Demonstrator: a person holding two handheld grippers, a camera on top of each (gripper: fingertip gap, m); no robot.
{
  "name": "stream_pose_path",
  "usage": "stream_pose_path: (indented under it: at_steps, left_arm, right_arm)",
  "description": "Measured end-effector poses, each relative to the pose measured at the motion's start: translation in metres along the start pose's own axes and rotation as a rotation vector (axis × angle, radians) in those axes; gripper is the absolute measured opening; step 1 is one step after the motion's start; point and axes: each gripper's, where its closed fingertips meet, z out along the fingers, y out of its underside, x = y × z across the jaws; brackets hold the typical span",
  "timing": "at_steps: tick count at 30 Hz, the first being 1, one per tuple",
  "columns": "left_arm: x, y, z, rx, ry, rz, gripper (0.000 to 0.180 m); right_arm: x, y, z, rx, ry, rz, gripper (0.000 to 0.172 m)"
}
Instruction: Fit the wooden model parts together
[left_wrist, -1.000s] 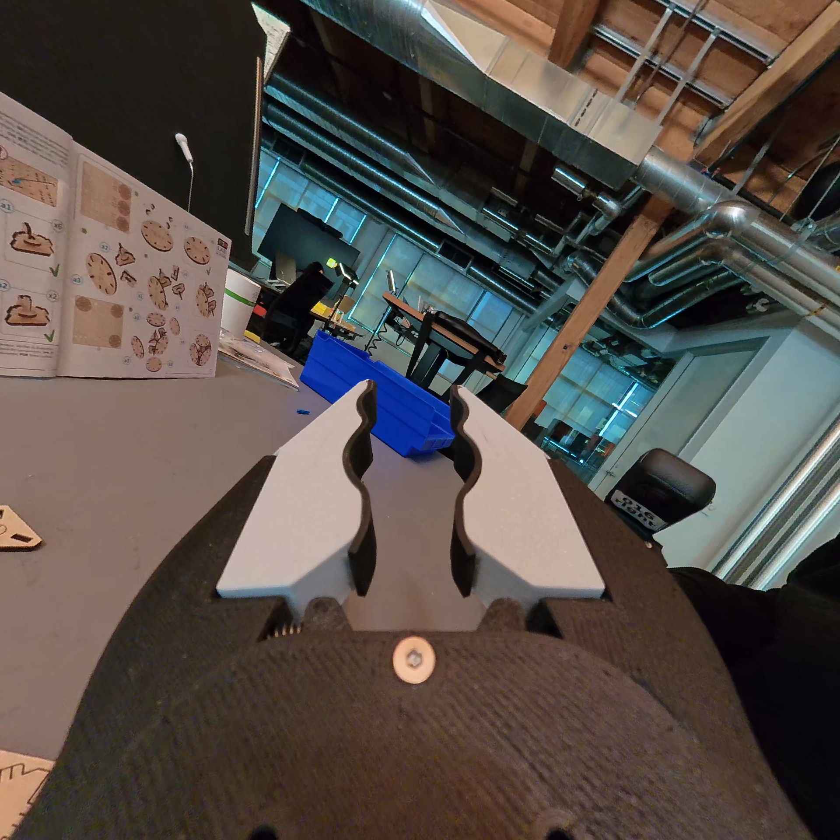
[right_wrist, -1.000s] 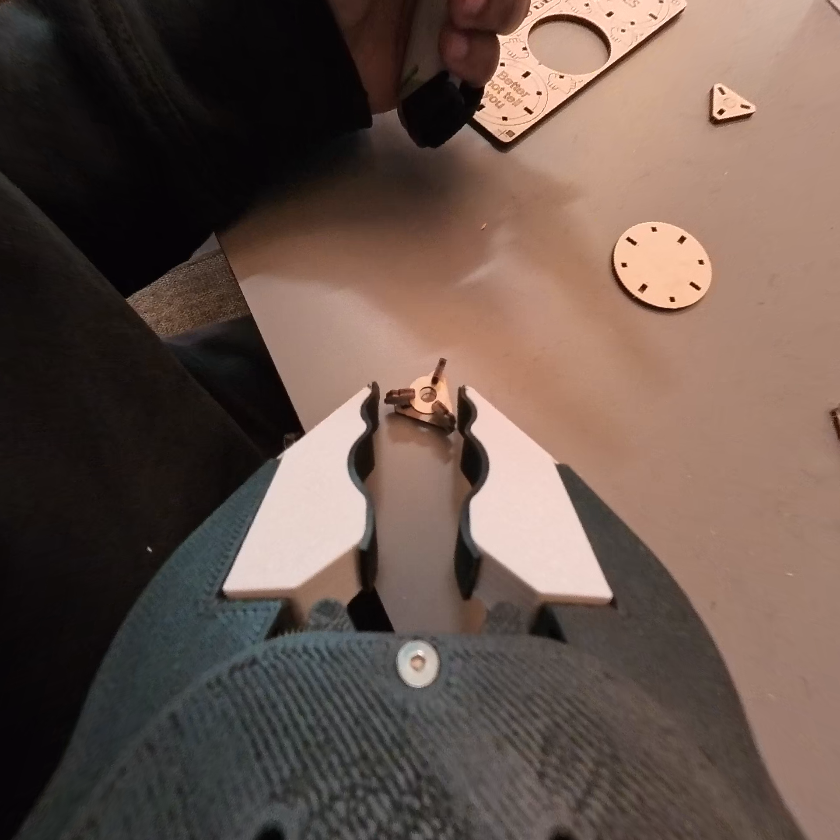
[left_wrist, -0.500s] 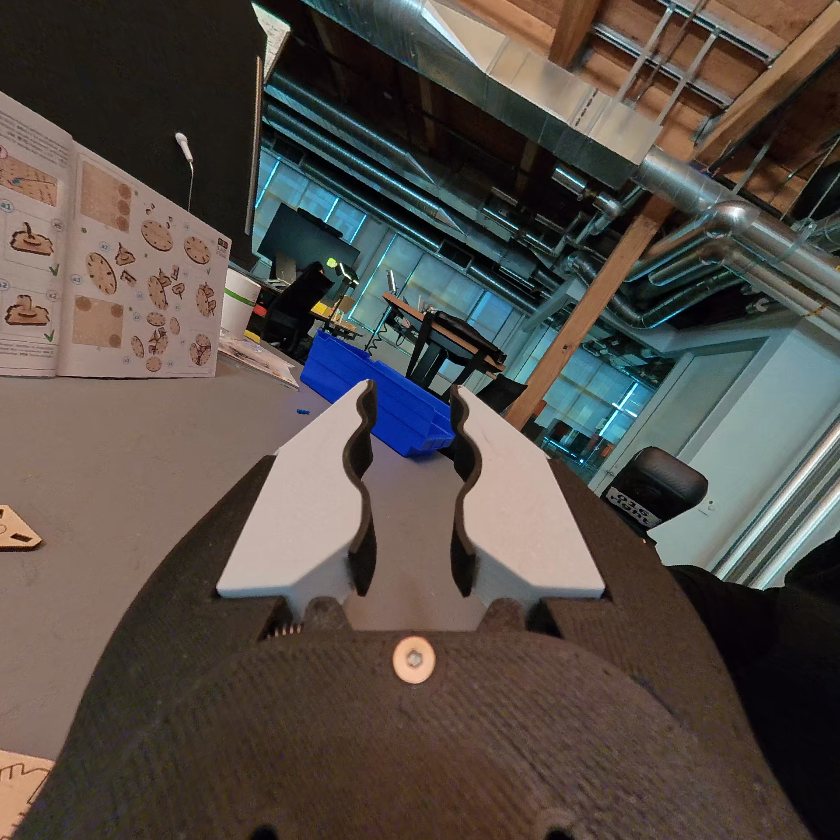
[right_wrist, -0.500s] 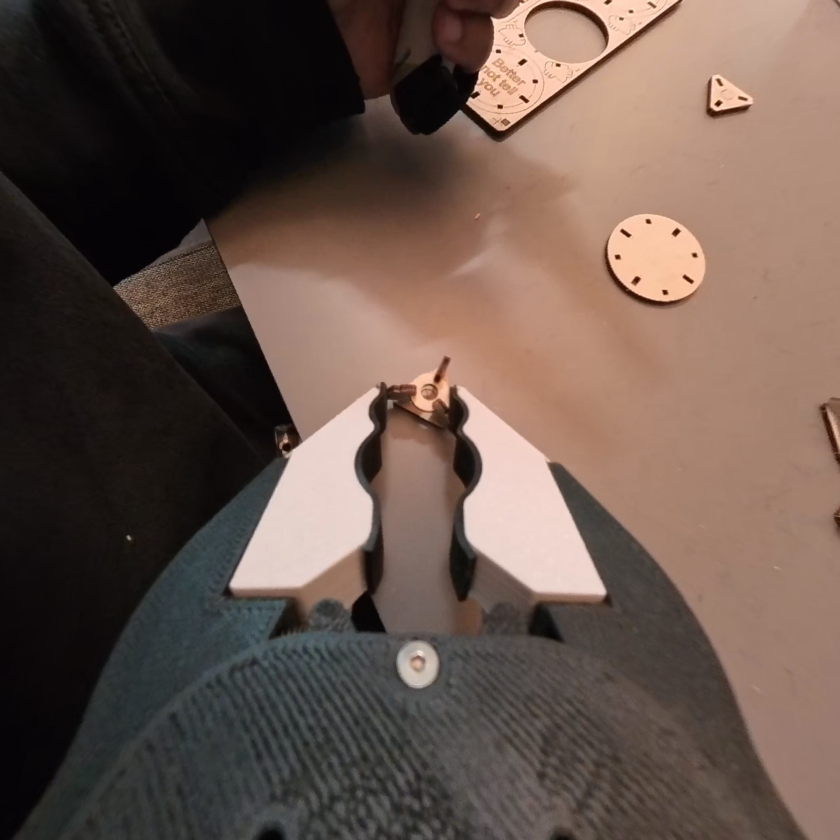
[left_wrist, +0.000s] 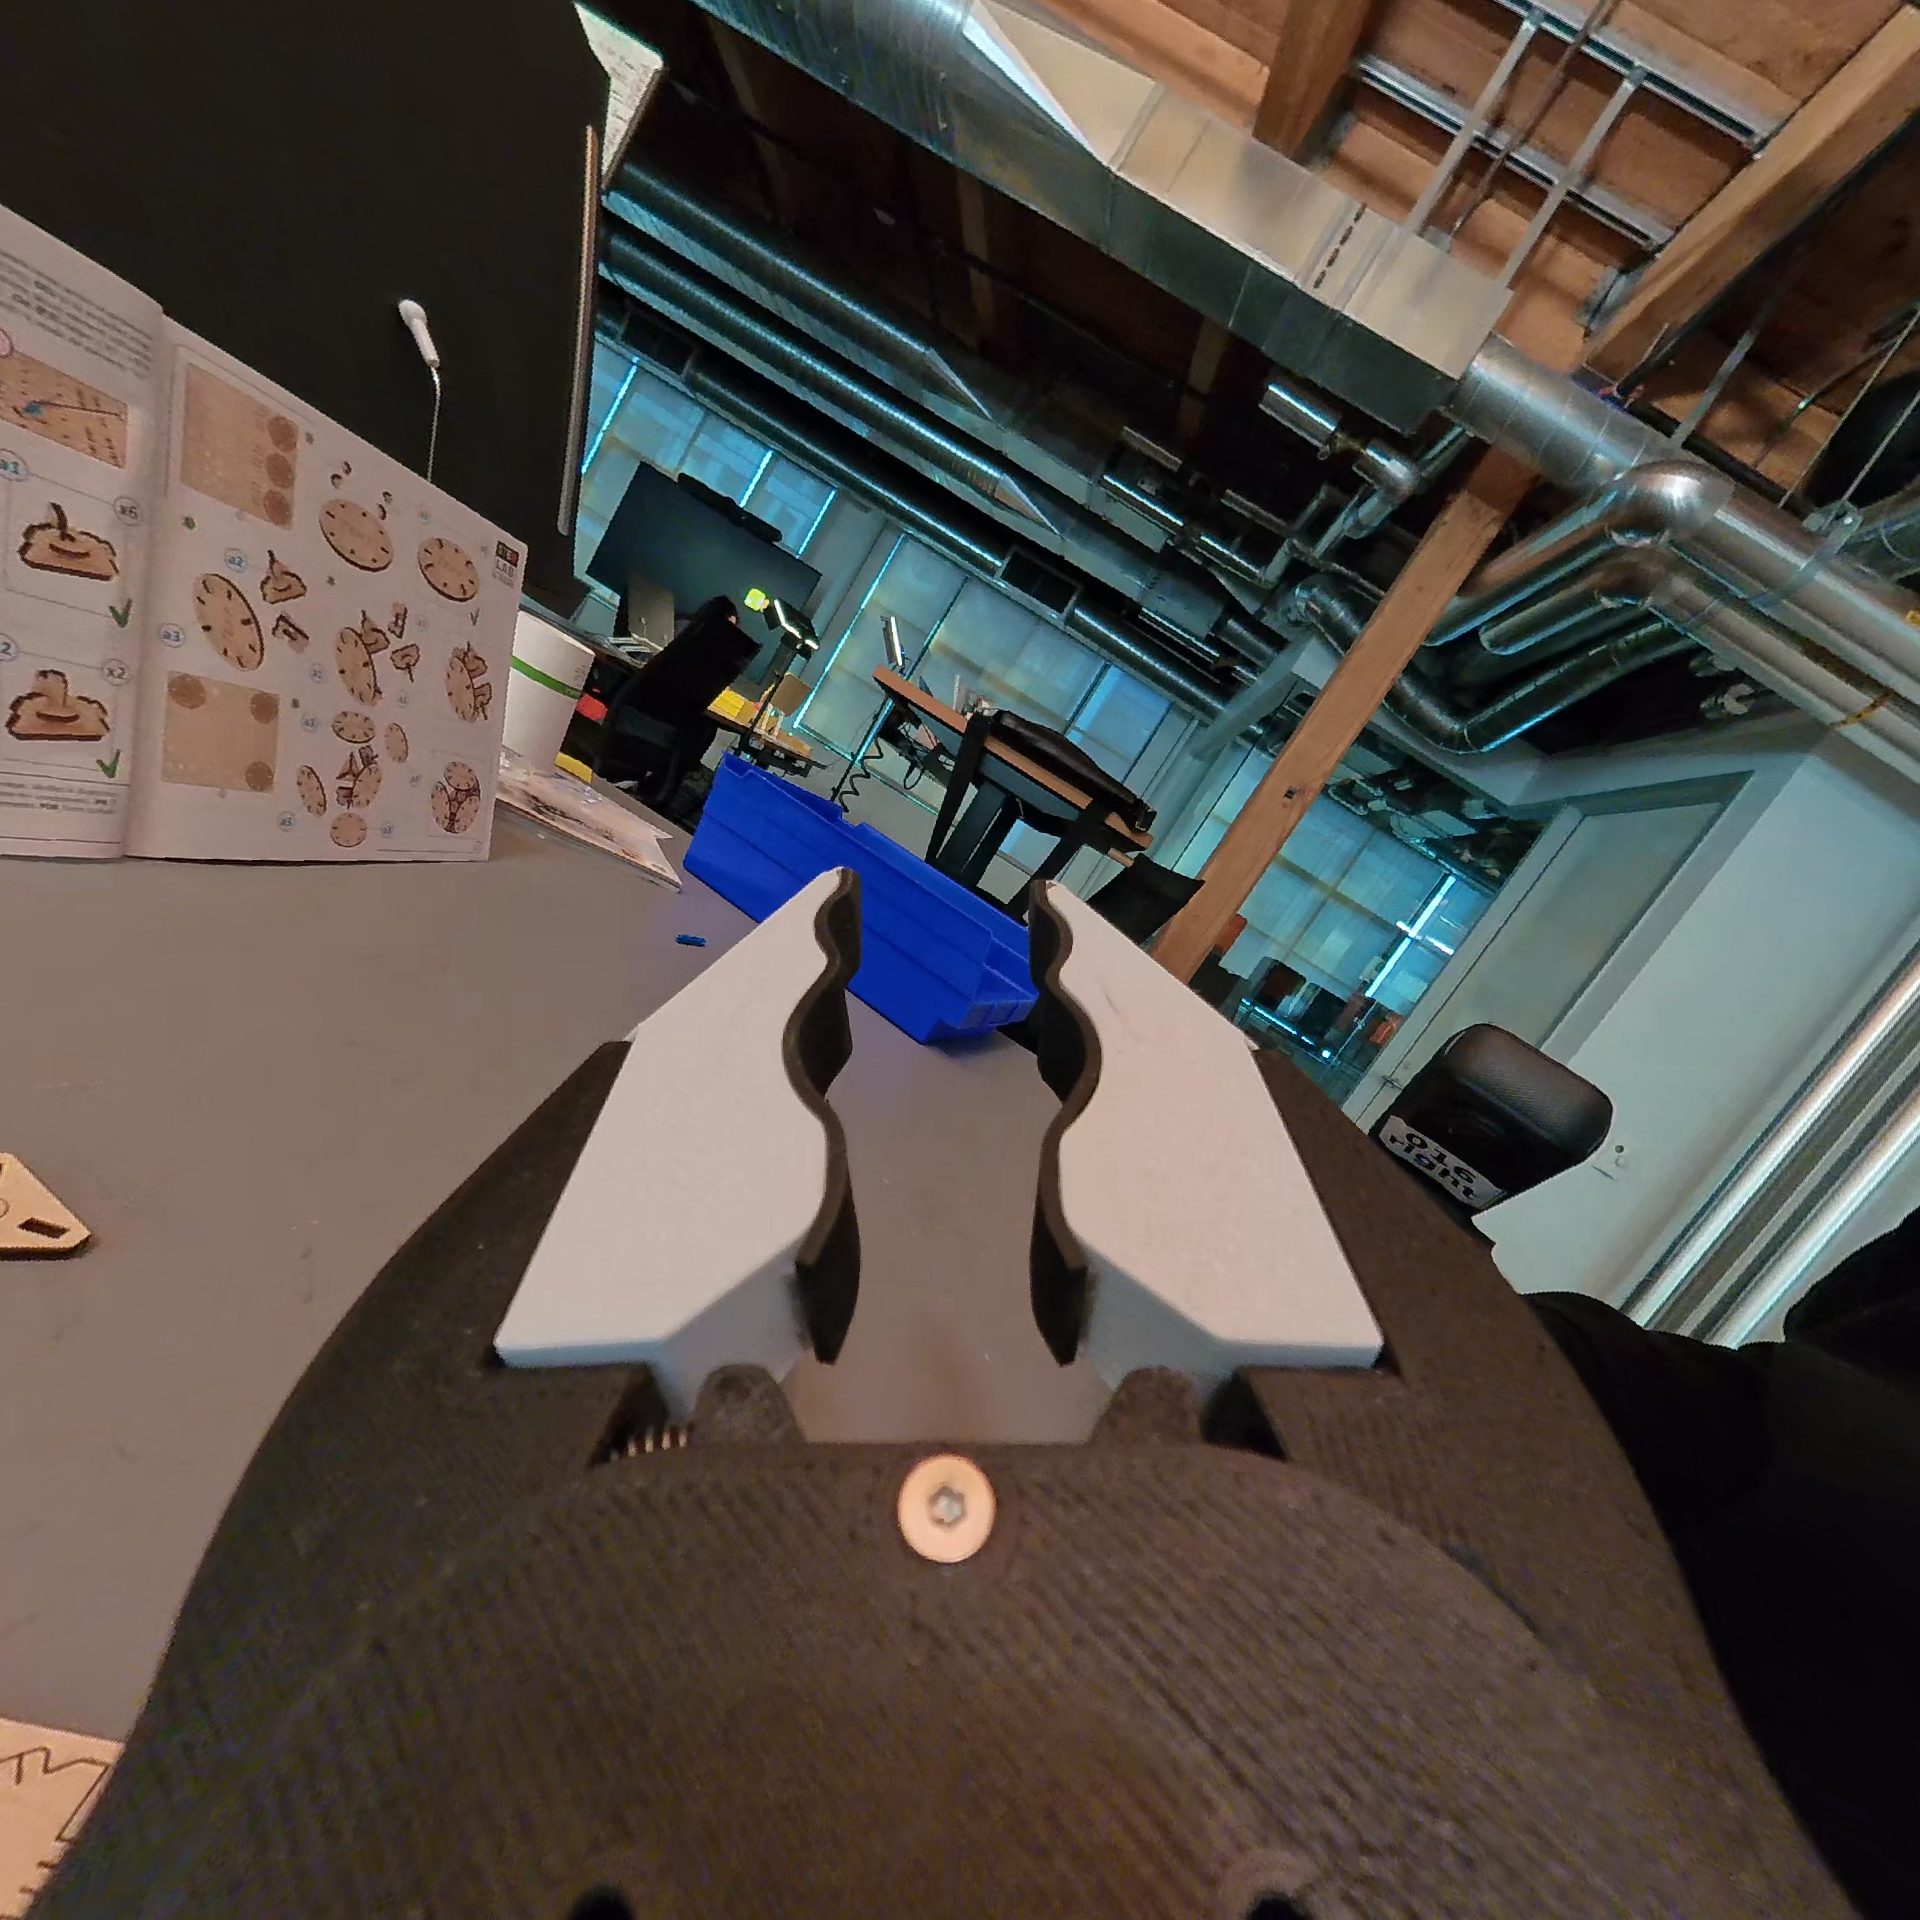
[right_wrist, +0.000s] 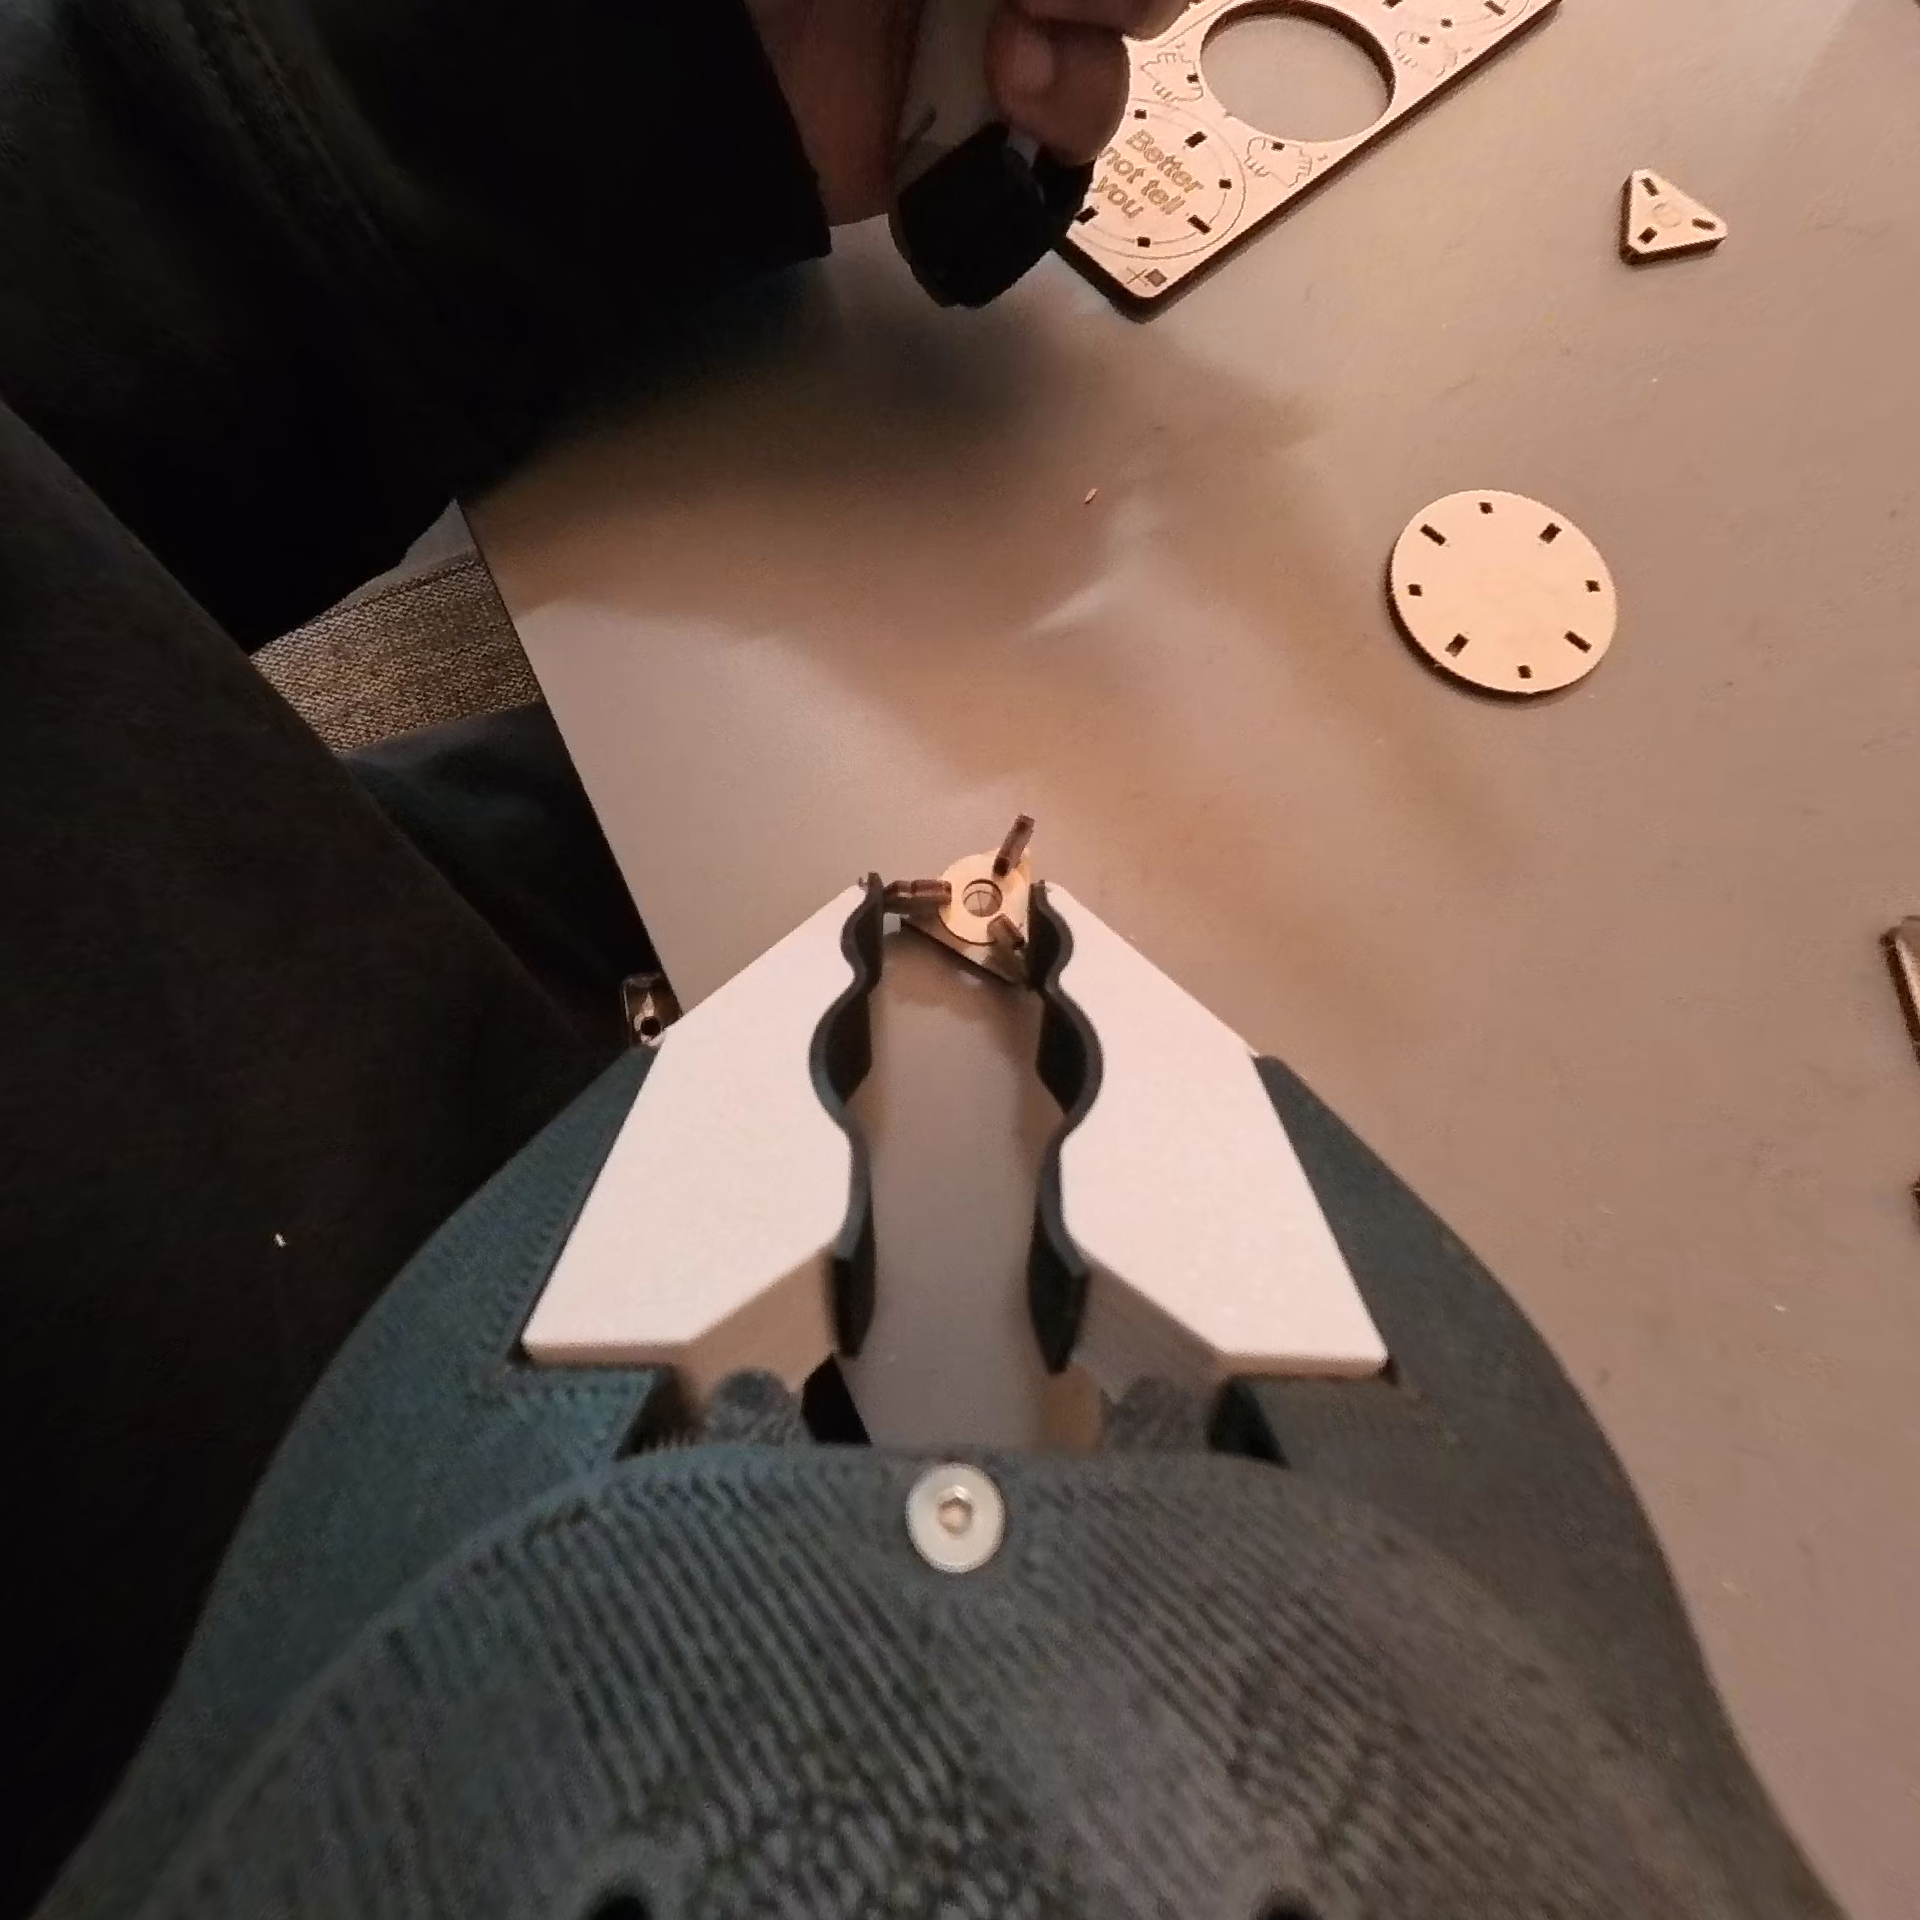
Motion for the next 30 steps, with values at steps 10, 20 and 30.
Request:
stream_pose_path:
  at_steps: [10, 20, 30]
  left_arm:
    - [0.001, 0.000, 0.000, -0.003, -0.001, 0.006, 0.031]
    - [0.001, 0.017, 0.008, -0.116, -0.025, 0.095, 0.030]
    - [0.026, 0.060, 0.022, -0.444, -0.080, 0.372, 0.016]
  right_arm:
    - [0.005, -0.007, -0.008, 0.030, 0.027, 0.006, 0.031]
    - [0.031, 0.000, -0.033, 0.114, 0.105, 0.131, 0.027]
    - [0.029, 0.007, -0.028, 0.201, -0.082, 0.176, 0.011]
